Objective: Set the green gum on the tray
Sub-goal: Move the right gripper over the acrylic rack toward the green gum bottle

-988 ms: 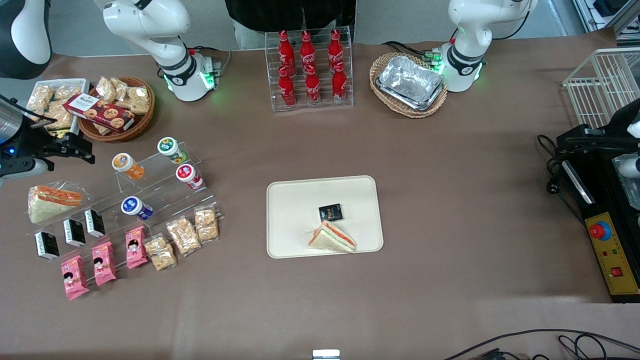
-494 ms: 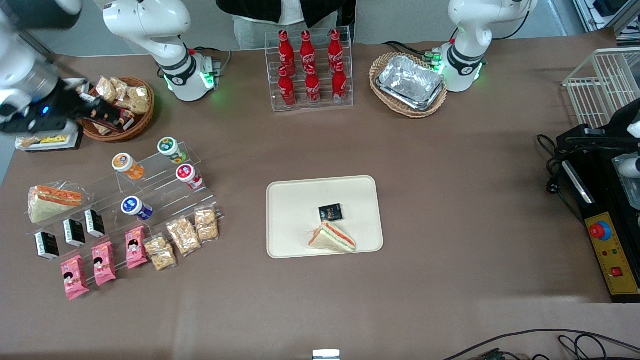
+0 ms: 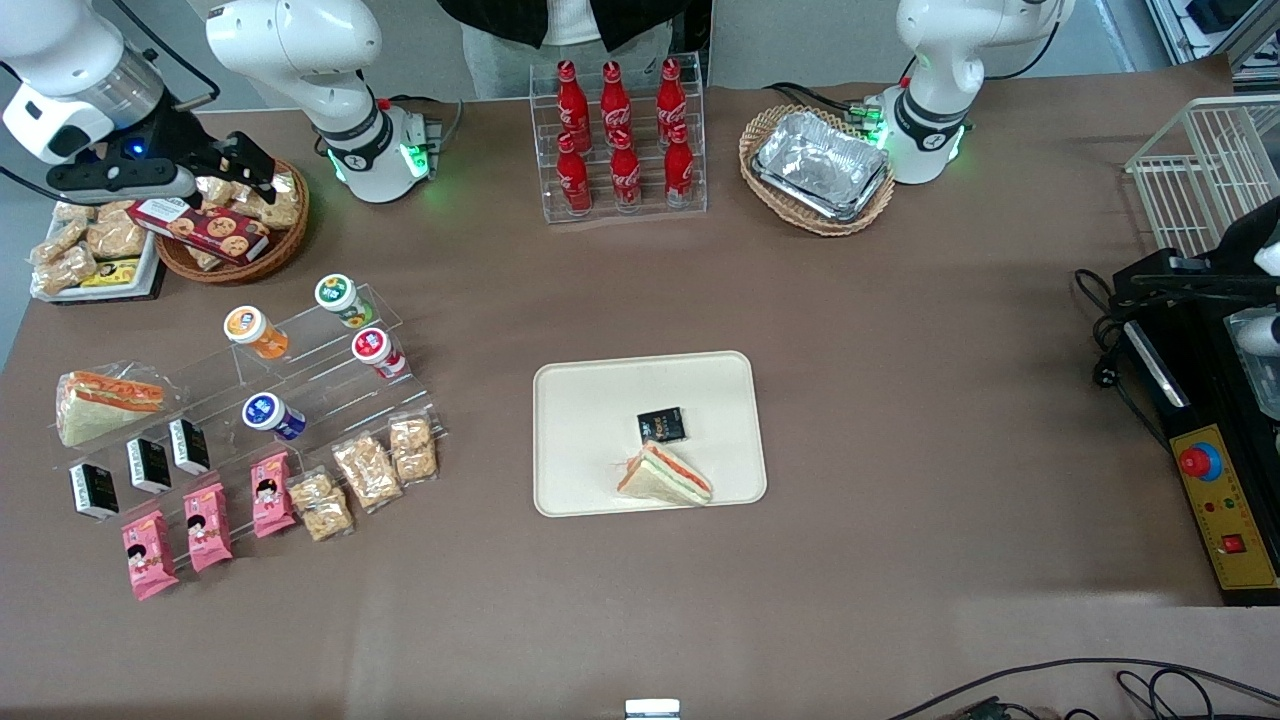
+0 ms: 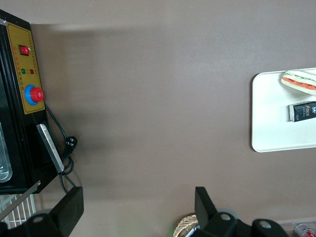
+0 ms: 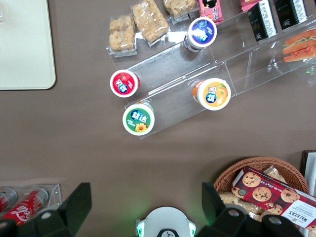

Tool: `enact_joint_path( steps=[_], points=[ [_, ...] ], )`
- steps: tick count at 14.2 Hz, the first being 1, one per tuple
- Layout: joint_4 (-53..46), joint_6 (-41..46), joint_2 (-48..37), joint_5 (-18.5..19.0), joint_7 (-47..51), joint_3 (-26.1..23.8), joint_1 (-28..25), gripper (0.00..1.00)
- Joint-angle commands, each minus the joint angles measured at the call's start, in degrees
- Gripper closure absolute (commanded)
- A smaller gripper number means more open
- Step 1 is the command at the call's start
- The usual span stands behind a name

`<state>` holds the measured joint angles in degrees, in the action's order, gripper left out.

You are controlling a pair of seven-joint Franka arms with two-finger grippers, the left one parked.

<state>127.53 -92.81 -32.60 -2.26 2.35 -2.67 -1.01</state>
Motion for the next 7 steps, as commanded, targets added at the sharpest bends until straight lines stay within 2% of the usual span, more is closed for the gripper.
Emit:
enact_joint_path(
  steps=[1, 4, 7],
  points=[
    [5.1, -5.6, -0.6, -2.0, 0.4, -1.2, 0.1, 0.00],
    [11.0, -13.2, -0.1, -3.5, 0.4, -1.3, 0.1, 0.00],
    [15.1, -21.2, 4.0, -3.8, 0.4, -1.3, -0.6, 0.01]
  ],
)
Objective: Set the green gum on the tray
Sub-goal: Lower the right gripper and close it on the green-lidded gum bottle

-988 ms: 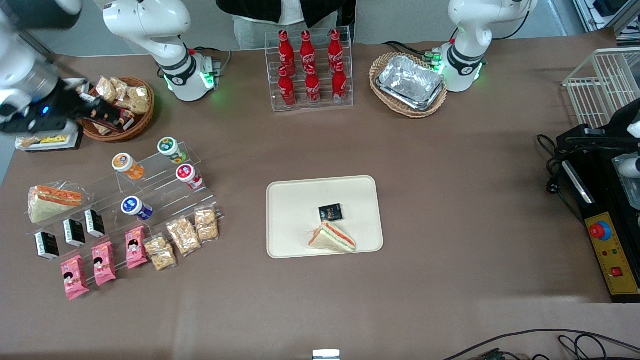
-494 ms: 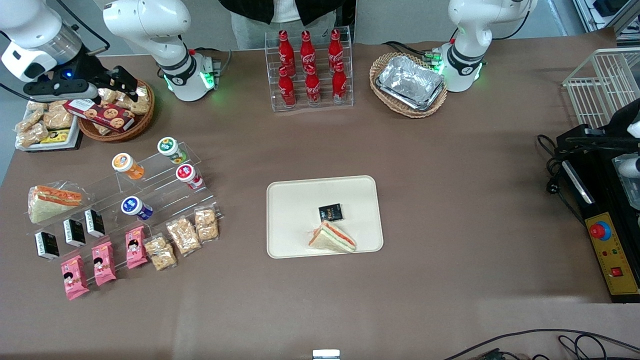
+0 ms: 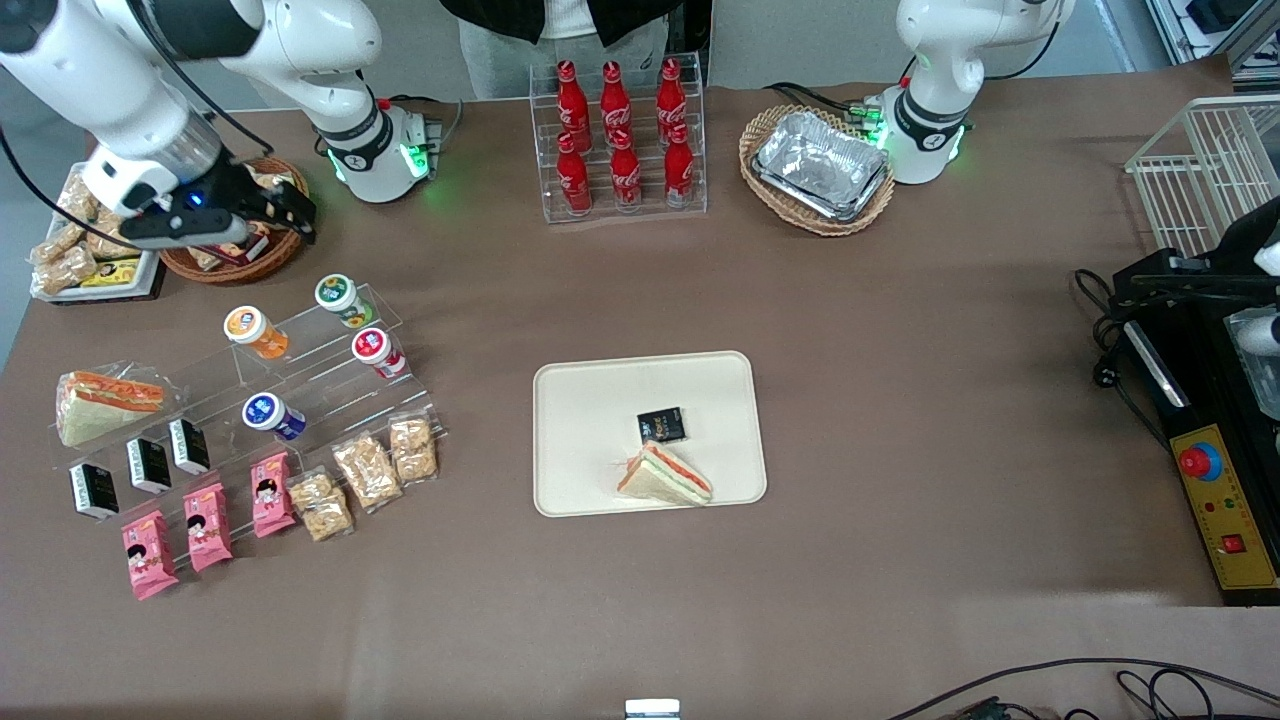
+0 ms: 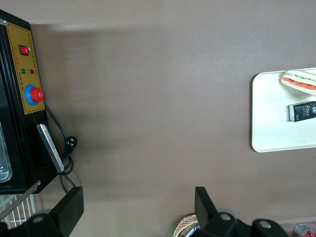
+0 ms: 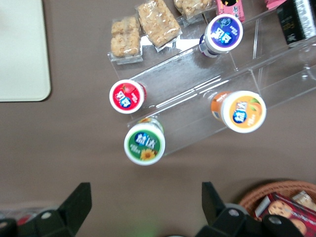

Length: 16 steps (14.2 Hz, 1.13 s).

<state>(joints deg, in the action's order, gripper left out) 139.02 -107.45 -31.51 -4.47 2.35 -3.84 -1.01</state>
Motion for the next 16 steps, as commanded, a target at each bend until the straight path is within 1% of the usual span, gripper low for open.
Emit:
enact_joint_path(
  steps=[1, 4, 10, 11, 13, 14, 16],
  points=[
    [4.3, -8.4, 4.7, -1.7, 0.4, -0.1, -1.0, 0.00],
    [7.0, -13.5, 7.4, -3.7, 0.4, -0.1, -1.1, 0.01],
    [9.5, -18.4, 9.6, -3.7, 0.8, -0.2, -2.2, 0.01],
    [9.7, -18.7, 9.7, -3.7, 0.8, -0.1, -2.7, 0.04],
    [9.7, -18.7, 9.8, -3.7, 0.8, -0.2, -2.8, 0.18],
    [9.7, -18.7, 10.2, -3.7, 0.8, -0.2, -2.8, 0.28],
    [9.7, -18.7, 10.2, -3.7, 0.8, -0.6, -2.8, 0.52]
  ],
)
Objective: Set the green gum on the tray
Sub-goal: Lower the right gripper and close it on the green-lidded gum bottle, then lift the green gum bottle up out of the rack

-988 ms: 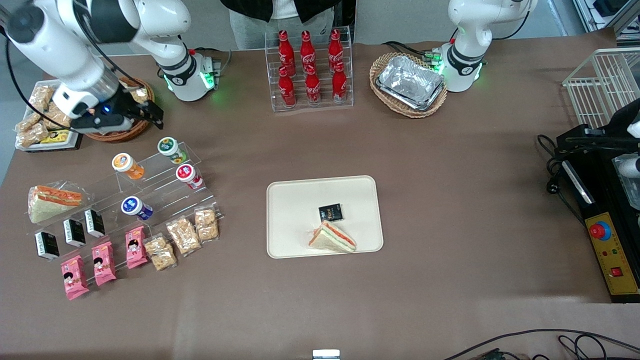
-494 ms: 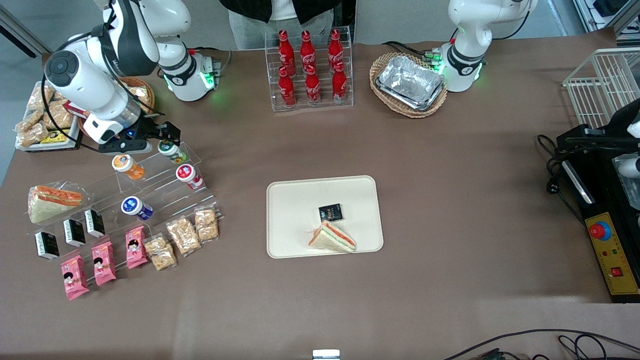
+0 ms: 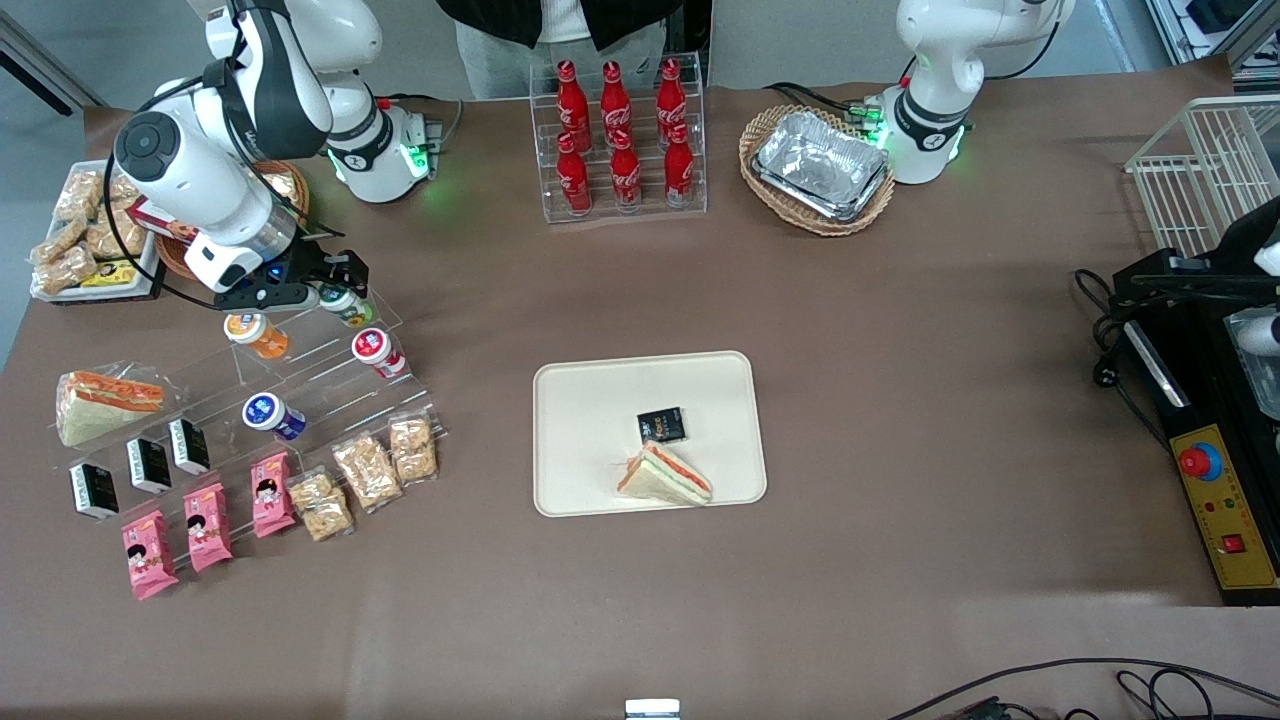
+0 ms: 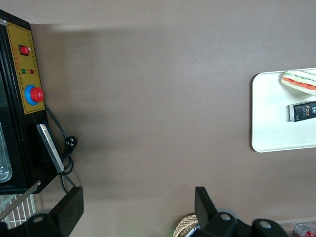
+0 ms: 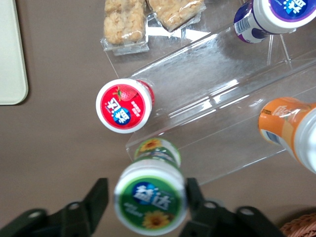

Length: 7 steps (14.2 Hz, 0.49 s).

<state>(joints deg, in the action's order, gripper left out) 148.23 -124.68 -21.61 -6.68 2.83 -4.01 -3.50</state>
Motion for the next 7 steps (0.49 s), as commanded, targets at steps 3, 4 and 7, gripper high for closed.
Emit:
enact_joint_path(
  steps=[3, 4, 7],
  points=[
    [0.1, -1.0, -0.1, -1.5, 0.2, -0.5, -0.2, 0.94],
    [-0.4, 0.0, -0.9, -1.4, -0.3, -0.5, -0.2, 0.98],
    [-10.2, 13.9, -3.0, -1.3, 0.1, -0.5, -0.1, 1.00]
  ],
)
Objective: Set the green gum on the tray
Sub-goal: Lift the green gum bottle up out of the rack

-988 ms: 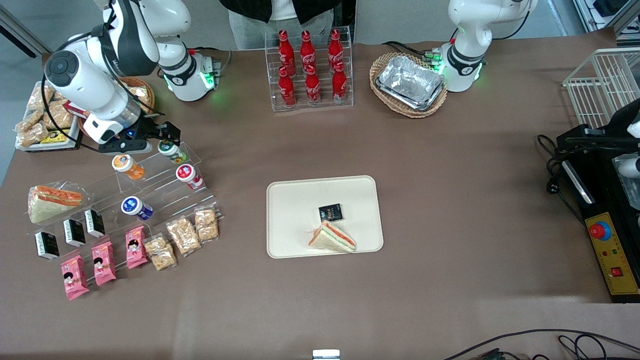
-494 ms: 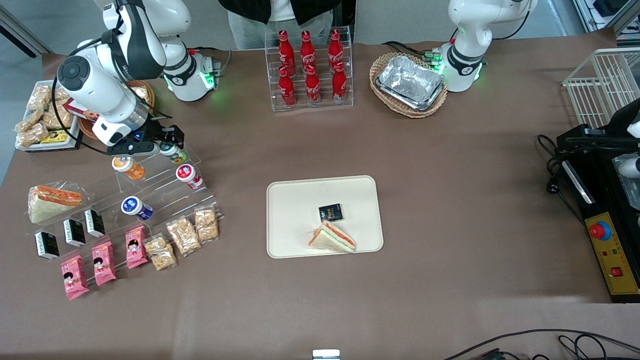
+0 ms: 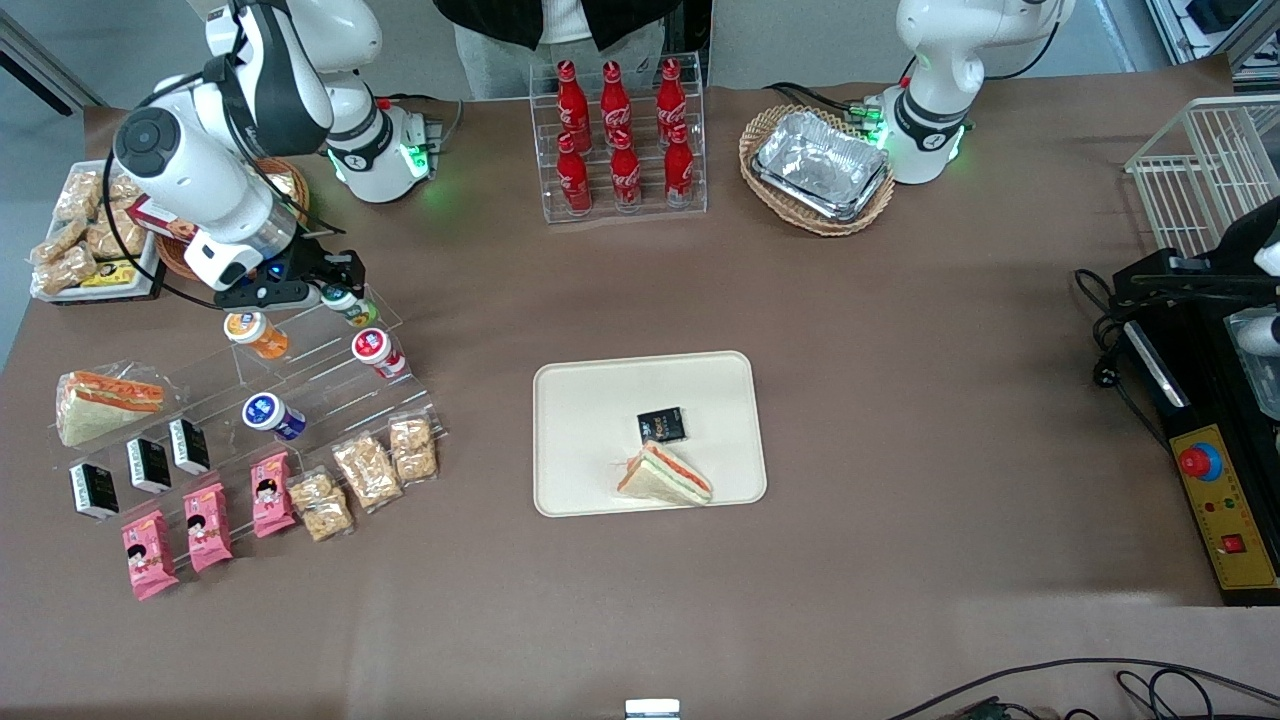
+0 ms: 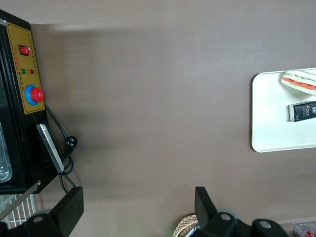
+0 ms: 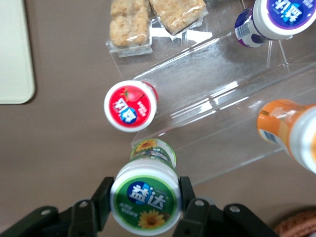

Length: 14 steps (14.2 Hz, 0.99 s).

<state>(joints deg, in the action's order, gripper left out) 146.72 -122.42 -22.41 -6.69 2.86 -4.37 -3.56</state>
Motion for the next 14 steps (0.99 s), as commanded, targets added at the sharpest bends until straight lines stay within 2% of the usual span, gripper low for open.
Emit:
enact_joint_path(
  steps=[1, 4, 8, 12, 14],
  points=[
    [-13.3, 16.6, -1.9, -1.3, 0.2, -0.4, 0.0, 1.00],
    [-24.0, 26.4, -0.6, -1.3, 5.0, -5.5, 0.2, 1.00],
    [-31.4, 28.4, 3.6, -4.0, 17.1, -15.5, 0.0, 1.00],
    [-32.5, 18.0, 12.9, -4.0, 32.6, -27.1, 0.0, 1.00],
    [-32.5, 10.8, 18.8, -3.0, 38.4, -30.6, -0.2, 1.00]
  ],
)
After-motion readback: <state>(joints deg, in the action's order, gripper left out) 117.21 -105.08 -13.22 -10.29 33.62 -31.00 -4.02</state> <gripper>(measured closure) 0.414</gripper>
